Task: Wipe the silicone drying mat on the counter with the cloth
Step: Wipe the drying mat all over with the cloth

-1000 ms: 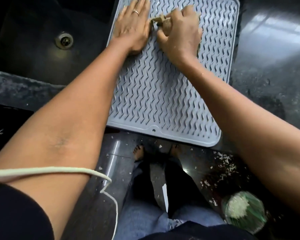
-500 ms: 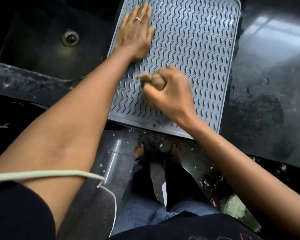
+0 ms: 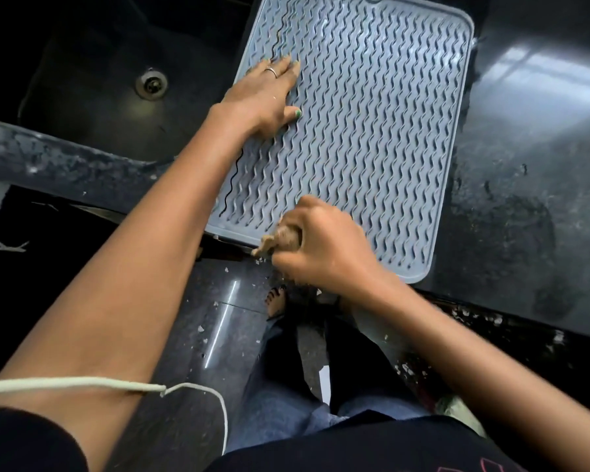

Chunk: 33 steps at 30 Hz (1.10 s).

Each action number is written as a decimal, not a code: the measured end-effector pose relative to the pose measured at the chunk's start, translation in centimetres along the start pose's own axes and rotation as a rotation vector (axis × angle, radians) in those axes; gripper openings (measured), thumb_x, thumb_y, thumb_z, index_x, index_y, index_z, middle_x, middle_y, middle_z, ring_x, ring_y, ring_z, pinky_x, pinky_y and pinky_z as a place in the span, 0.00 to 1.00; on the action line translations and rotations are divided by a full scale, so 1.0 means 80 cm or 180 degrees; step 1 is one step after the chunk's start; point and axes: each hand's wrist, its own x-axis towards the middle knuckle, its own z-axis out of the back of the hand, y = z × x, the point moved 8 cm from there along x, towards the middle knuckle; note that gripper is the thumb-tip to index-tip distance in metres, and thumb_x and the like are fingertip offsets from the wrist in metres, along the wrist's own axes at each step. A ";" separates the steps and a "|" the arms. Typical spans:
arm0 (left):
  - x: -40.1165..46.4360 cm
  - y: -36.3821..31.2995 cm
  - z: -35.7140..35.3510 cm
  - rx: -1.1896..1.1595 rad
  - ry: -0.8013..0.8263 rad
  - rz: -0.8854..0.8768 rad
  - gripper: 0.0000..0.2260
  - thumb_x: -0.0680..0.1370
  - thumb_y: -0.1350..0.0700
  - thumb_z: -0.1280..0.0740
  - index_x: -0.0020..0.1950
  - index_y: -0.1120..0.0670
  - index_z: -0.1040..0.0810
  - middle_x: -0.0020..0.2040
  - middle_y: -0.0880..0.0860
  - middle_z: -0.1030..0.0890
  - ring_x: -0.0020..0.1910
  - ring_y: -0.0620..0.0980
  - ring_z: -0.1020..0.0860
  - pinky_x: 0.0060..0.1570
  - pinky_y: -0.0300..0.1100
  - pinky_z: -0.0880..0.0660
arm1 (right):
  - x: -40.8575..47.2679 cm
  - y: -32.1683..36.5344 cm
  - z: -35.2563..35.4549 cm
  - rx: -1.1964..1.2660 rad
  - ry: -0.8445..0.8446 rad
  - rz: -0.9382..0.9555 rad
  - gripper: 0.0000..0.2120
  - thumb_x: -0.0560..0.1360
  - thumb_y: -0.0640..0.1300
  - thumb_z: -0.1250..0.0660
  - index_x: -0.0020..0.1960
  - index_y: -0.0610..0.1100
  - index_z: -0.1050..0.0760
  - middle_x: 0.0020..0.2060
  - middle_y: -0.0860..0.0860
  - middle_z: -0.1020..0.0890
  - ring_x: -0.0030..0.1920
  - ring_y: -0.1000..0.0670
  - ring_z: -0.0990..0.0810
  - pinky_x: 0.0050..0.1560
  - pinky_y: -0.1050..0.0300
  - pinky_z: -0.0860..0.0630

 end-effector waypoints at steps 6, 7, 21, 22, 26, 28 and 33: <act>0.001 -0.005 0.009 0.0046 0.0161 0.0115 0.33 0.80 0.52 0.36 0.79 0.53 0.52 0.80 0.50 0.52 0.79 0.52 0.52 0.77 0.50 0.49 | 0.073 -0.015 0.057 -0.0269 -0.1237 -0.0183 0.11 0.68 0.48 0.31 0.46 0.42 0.22 0.45 0.49 0.25 0.43 0.48 0.26 0.40 0.53 0.28; 0.001 -0.007 0.010 0.0027 0.0189 0.0128 0.34 0.80 0.53 0.36 0.79 0.53 0.51 0.80 0.50 0.52 0.79 0.53 0.51 0.76 0.50 0.48 | 0.075 -0.014 0.051 -0.0436 -0.1280 -0.0197 0.12 0.68 0.48 0.31 0.47 0.42 0.23 0.47 0.47 0.25 0.45 0.47 0.26 0.43 0.51 0.27; -0.004 -0.022 0.027 -0.0103 0.0354 0.0131 0.26 0.75 0.55 0.28 0.70 0.58 0.33 0.70 0.56 0.32 0.66 0.59 0.30 0.64 0.52 0.31 | 0.036 -0.030 0.055 0.2413 0.0135 -0.0824 0.09 0.74 0.48 0.38 0.46 0.43 0.24 0.48 0.46 0.16 0.46 0.49 0.17 0.45 0.51 0.19; -0.005 -0.023 0.028 -0.0101 0.0335 0.0116 0.26 0.75 0.56 0.29 0.70 0.58 0.33 0.70 0.56 0.33 0.67 0.59 0.30 0.64 0.52 0.31 | 0.043 -0.044 0.073 0.2600 -0.0039 -0.0988 0.11 0.75 0.50 0.42 0.47 0.43 0.26 0.53 0.40 0.19 0.51 0.42 0.19 0.50 0.42 0.21; -0.007 -0.026 0.029 -0.0045 0.0289 0.0075 0.26 0.77 0.58 0.31 0.72 0.60 0.36 0.71 0.57 0.35 0.69 0.60 0.33 0.66 0.54 0.32 | 0.048 -0.097 0.146 0.1791 -0.1534 -0.1139 0.17 0.79 0.53 0.46 0.61 0.42 0.37 0.51 0.49 0.25 0.52 0.49 0.25 0.57 0.45 0.28; -0.007 -0.026 0.029 -0.0005 0.0266 0.0064 0.26 0.77 0.58 0.31 0.73 0.60 0.37 0.72 0.57 0.35 0.69 0.60 0.33 0.66 0.54 0.32 | 0.030 -0.106 0.174 0.1345 -0.2481 -0.1021 0.17 0.75 0.46 0.41 0.61 0.42 0.38 0.52 0.46 0.26 0.52 0.50 0.26 0.53 0.46 0.26; -0.007 -0.026 0.027 -0.0033 0.0278 0.0044 0.26 0.77 0.57 0.31 0.73 0.60 0.37 0.72 0.57 0.35 0.69 0.60 0.33 0.67 0.56 0.32 | 0.035 -0.125 0.128 0.1077 -0.1496 -0.1367 0.25 0.71 0.52 0.34 0.64 0.45 0.37 0.48 0.51 0.26 0.48 0.54 0.25 0.48 0.54 0.26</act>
